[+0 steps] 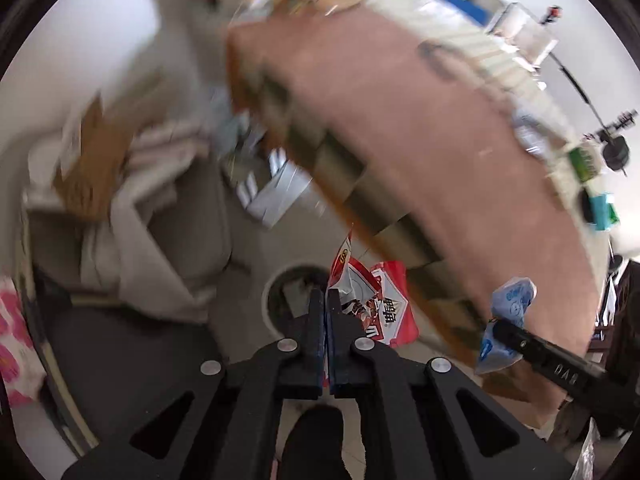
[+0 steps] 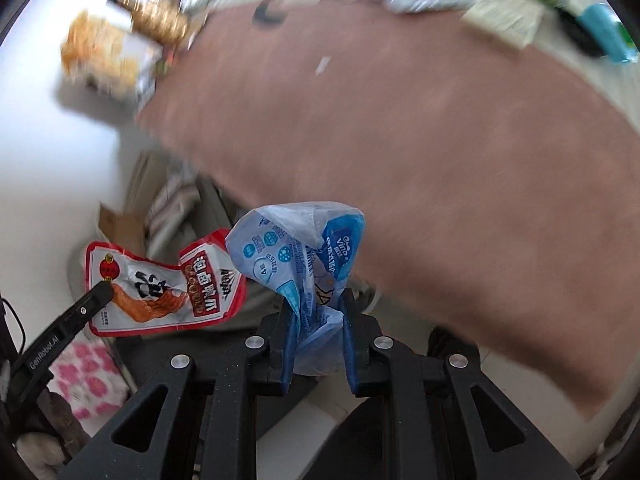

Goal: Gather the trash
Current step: 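Carry both wrappers over the trash bin and open both tools to drop them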

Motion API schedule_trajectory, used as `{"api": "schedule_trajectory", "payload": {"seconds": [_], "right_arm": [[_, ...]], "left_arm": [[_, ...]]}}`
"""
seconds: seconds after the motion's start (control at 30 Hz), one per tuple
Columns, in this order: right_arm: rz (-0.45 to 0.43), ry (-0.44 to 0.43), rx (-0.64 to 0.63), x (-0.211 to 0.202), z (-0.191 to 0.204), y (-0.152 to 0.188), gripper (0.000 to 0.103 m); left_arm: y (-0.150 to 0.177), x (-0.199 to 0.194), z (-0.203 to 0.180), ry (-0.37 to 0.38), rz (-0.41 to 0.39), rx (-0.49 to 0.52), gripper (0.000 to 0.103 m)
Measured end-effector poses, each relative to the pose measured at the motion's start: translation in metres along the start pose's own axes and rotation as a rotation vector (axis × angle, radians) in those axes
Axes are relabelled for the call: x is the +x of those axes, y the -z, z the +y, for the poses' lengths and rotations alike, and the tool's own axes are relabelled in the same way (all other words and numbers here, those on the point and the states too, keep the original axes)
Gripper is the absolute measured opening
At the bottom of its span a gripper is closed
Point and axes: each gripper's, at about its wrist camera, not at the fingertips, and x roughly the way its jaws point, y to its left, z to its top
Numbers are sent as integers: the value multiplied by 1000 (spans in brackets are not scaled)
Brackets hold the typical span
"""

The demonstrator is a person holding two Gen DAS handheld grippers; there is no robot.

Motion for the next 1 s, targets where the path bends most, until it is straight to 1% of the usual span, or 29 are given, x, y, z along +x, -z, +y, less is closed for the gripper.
{"api": "schedule_trajectory", "payload": {"seconds": [0.03, 0.07, 0.13, 0.17, 0.2, 0.23, 0.27, 0.3, 0.33, 0.37, 0.43, 0.47, 0.5, 0.53, 0.57, 0.6, 0.63, 0.7, 0.73, 0.77, 0.8, 0.87, 0.9, 0.93, 1.0], "right_arm": [[18, 24, -23, 22, 8, 8, 21], [30, 43, -40, 42, 12, 14, 20], [57, 64, -68, 79, 17, 23, 20], [74, 88, -82, 108, 18, 30, 21], [87, 89, -84, 127, 17, 33, 21], [103, 101, -93, 155, 16, 38, 21], [108, 113, -99, 172, 13, 40, 21], [116, 119, -108, 198, 10, 43, 21], [122, 127, -120, 225, 8, 46, 21], [125, 142, -134, 242, 6, 48, 21], [133, 155, -158, 293, -1, 48, 21], [140, 164, -167, 310, -5, 48, 21], [146, 164, -170, 329, -10, 48, 21], [151, 166, -177, 347, -14, 49, 22], [163, 178, -189, 371, -21, 50, 22], [169, 182, -189, 387, -26, 51, 22], [185, 191, -192, 406, -31, 52, 23], [205, 198, -194, 429, -41, 55, 28], [211, 204, -203, 440, -47, 58, 35], [213, 208, -209, 446, -47, 58, 49], [214, 203, -214, 453, -50, 60, 57], [216, 202, -232, 462, -53, 60, 91], [215, 209, -242, 466, -51, 60, 95], [211, 219, -249, 472, -47, 58, 97], [203, 257, -260, 470, -48, 59, 98]], "left_arm": [[5, 16, 10, 1, 20, -24, 0], [12, 44, 25, 4, 50, -59, 0], [20, 79, 43, 8, 85, -101, 0], [27, 112, 55, 18, 114, -132, 0], [30, 129, 62, 25, 128, -148, 0], [34, 152, 68, 28, 146, -166, 0], [38, 178, 74, 40, 166, -181, 0], [43, 205, 80, 43, 183, -196, 1], [47, 227, 85, 51, 198, -210, 4], [52, 251, 89, 69, 215, -225, 6], [62, 305, 94, 82, 255, -242, 8], [65, 320, 96, 85, 266, -242, 8], [71, 346, 99, 82, 290, -246, 8], [74, 359, 101, 81, 300, -250, 8], [81, 383, 105, 75, 318, -260, 8], [84, 394, 107, 73, 329, -260, 8], [89, 407, 109, 67, 335, -257, 12], [95, 424, 113, 50, 331, -253, 38], [97, 431, 117, 39, 323, -253, 75], [100, 435, 120, 24, 316, -254, 99], [102, 434, 124, 22, 310, -255, 101], [106, 436, 128, -1, 309, -253, 101], [109, 436, 131, -21, 310, -254, 101], [111, 434, 131, -36, 304, -252, 101], [117, 427, 132, -83, 287, -240, 101]]}}
